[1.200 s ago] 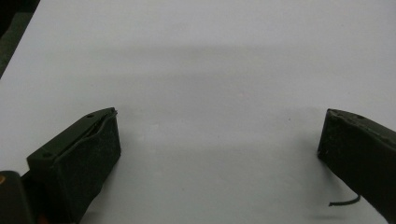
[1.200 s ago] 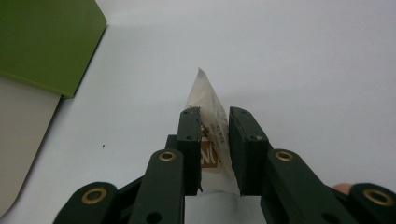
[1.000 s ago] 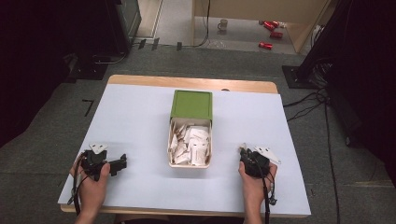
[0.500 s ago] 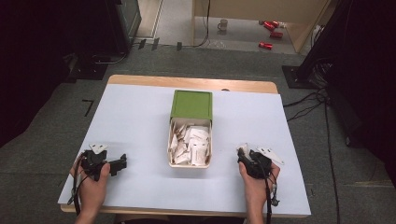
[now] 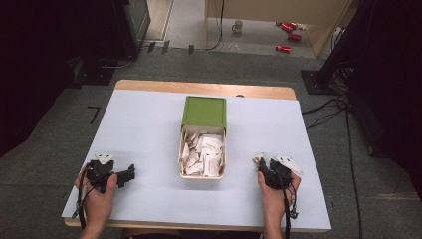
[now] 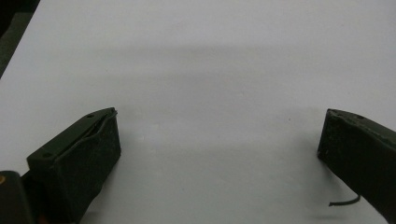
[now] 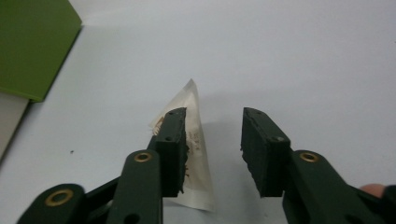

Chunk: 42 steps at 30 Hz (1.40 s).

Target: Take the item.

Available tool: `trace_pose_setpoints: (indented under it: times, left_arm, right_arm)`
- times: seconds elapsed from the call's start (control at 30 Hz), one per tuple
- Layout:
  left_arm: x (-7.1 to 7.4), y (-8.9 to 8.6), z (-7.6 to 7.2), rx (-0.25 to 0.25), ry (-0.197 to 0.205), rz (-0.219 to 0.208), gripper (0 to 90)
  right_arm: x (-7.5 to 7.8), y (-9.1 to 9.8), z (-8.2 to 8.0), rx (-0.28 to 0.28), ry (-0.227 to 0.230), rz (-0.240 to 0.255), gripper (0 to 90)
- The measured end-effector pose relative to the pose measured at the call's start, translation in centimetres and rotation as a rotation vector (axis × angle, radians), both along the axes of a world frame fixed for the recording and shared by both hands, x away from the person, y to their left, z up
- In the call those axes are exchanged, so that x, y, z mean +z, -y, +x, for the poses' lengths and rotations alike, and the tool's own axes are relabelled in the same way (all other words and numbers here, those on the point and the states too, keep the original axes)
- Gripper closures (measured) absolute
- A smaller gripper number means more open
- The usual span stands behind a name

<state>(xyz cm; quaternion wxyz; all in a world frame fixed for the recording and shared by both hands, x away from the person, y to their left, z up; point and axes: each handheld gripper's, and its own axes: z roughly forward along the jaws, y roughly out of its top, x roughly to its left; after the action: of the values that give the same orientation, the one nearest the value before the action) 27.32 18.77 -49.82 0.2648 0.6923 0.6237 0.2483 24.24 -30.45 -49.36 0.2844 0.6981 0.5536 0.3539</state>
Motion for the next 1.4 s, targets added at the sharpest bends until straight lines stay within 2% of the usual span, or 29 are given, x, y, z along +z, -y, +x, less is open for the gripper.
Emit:
trace_pose_setpoints:
  times: [0.17,0.33,0.43,0.6,0.97,1.4]
  left_arm:
    - [0.0,0.0,0.0,0.0,0.0,0.0,0.0]
    - [0.0,0.0,0.0,0.0,0.0,0.0,0.0]
    - [0.0,0.0,0.0,0.0,0.0,0.0,0.0]
    - [0.0,0.0,0.0,0.0,0.0,0.0,0.0]
    - [0.0,0.0,0.0,0.0,0.0,-0.001,0.0]
    - [0.0,0.0,0.0,0.0,0.0,0.0,0.0]
  right_arm:
    - [-0.5,0.3,0.1,-0.039,-0.008,-0.027,68.2]
    - [-0.6,0.5,0.1,-0.037,-0.014,-0.023,66.1]
    - [-0.4,0.6,0.0,-0.028,0.0,-0.009,62.5]
    - [0.4,0.2,-0.3,-0.007,0.024,0.008,61.1]
    - [2.9,-1.5,-1.1,0.051,0.086,0.01,59.6]
    - [5.2,-3.2,-2.0,0.098,0.136,0.028,57.5]
